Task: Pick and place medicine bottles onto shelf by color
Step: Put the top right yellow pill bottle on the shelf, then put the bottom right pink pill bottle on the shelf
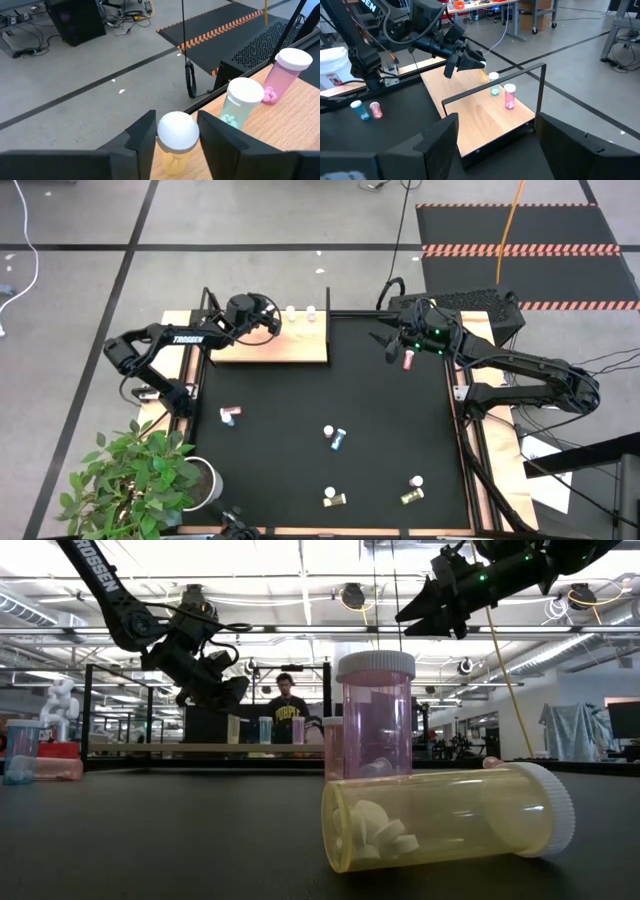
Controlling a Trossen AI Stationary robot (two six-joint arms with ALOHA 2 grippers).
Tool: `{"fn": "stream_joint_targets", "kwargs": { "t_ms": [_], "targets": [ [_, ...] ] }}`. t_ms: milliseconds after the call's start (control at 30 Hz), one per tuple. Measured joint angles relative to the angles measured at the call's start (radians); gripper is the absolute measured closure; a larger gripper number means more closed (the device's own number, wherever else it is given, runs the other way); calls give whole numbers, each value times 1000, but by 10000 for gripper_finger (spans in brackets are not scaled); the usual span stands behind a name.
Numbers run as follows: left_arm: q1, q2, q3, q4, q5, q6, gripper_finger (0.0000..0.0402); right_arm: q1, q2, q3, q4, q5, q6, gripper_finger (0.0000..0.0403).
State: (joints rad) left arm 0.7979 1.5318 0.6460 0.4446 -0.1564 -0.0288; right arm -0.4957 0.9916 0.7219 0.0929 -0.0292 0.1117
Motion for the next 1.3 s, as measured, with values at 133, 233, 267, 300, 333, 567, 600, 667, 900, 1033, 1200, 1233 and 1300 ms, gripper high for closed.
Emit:
{"fn": "stream_joint_targets", "kwargs": {
  "t_ms": [133, 233, 267, 300, 333, 567, 600, 667, 900, 1033, 1200, 1233, 1300],
  "targets": [
    [0, 0, 0, 0, 0, -1, 213, 0, 0, 0, 0, 0, 1, 147],
    [0, 0, 0, 1, 0, -3, 191, 0, 0, 0, 0, 0, 2, 147],
    [-2, -1, 0, 1, 0, -7, 186, 0, 0, 0, 0, 0, 7, 147],
    [-4, -5, 0, -1, 1, -13, 182, 0, 0, 0, 0, 0, 14, 147],
    [-7, -12, 0, -2, 1, -20, 178, 0, 0, 0, 0, 0, 22, 147],
    [-42, -131, 0, 0, 2, -33, 174, 0, -26, 0, 0, -2, 96, 147],
    [-49, -156, 0, 1, 2, -33, 174, 0, -36, 0, 0, -2, 110, 147],
    [-62, -209, 0, -5, 1, -33, 174, 0, -61, 0, -2, -2, 124, 147],
    [-148, -345, 95, -176, -48, 90, 174, 17, -159, 0, 6, 35, 112, 151],
    [-223, -340, 204, -314, -85, 140, 174, 68, -181, 1, -47, 61, 150, 169],
    [-358, -310, 346, -456, -137, 119, 174, 216, -179, 0, -251, 183, 304, 207],
    [-394, -304, 376, -491, -163, 113, 174, 254, -180, 0, -289, 221, 332, 214],
    [-461, -287, 433, -532, -217, 95, 174, 324, -180, 0, -369, 293, 397, 226]
  ]
}}
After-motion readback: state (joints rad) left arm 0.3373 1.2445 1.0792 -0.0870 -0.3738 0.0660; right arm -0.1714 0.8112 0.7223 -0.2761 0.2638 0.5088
